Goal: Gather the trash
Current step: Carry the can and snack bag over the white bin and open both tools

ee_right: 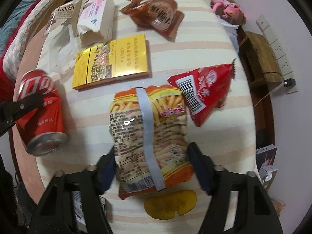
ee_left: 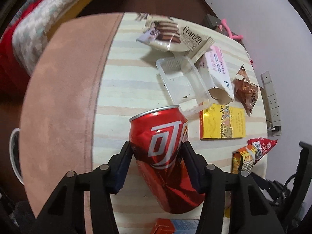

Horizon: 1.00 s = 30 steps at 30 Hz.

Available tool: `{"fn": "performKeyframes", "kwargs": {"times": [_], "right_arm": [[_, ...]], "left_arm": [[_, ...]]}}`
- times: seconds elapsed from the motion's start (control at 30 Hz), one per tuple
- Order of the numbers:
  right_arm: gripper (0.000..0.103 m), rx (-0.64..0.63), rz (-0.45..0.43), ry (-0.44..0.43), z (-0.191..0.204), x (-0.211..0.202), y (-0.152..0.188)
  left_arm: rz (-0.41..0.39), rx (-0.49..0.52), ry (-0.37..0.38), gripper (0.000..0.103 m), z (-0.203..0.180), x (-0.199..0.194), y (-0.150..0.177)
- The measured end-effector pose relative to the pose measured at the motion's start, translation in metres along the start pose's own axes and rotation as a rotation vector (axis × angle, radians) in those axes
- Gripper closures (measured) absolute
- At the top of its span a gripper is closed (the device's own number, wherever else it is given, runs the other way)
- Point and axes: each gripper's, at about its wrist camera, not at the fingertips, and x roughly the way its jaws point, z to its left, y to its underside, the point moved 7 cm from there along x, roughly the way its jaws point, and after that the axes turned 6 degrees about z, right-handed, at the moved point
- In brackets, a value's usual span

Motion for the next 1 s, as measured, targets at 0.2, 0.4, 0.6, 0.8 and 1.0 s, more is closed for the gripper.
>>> {"fn": "performKeyframes", "kwargs": {"times": [0.2,0.4,0.6,0.8,1.0], "right_arm": [[0.054,-0.010,-0.029,-0.026,0.005,-0.014,0.008],[0.056,-0.046,-0.082,-0.056,0.024,-0.043,0.024],[0.056,-0.108,-0.167,-0.109,0.057,-0.092,0.042],[0.056,-0.199,-0.246,-0.180,0.117,-0.149,0.056],[0.056,-0.338,-0.273,-0.274,0.226,-0.183,0.079]], "left_arm": [[-0.140,0.049,-0.102,0.056,0.004,-0.039,0.009],[-0.268,0.088,-0.166,0.056,0.019,-0.087,0.018],[-0.380,0.064,-0.187,0.056,0.046,-0.144,0.029],[-0.478,-0.001,-0.204,0.056,0.094,-0.209,0.049],[-0.522,-0.115,-0.240,0.056,0.181,-0.257,0.077]]}}
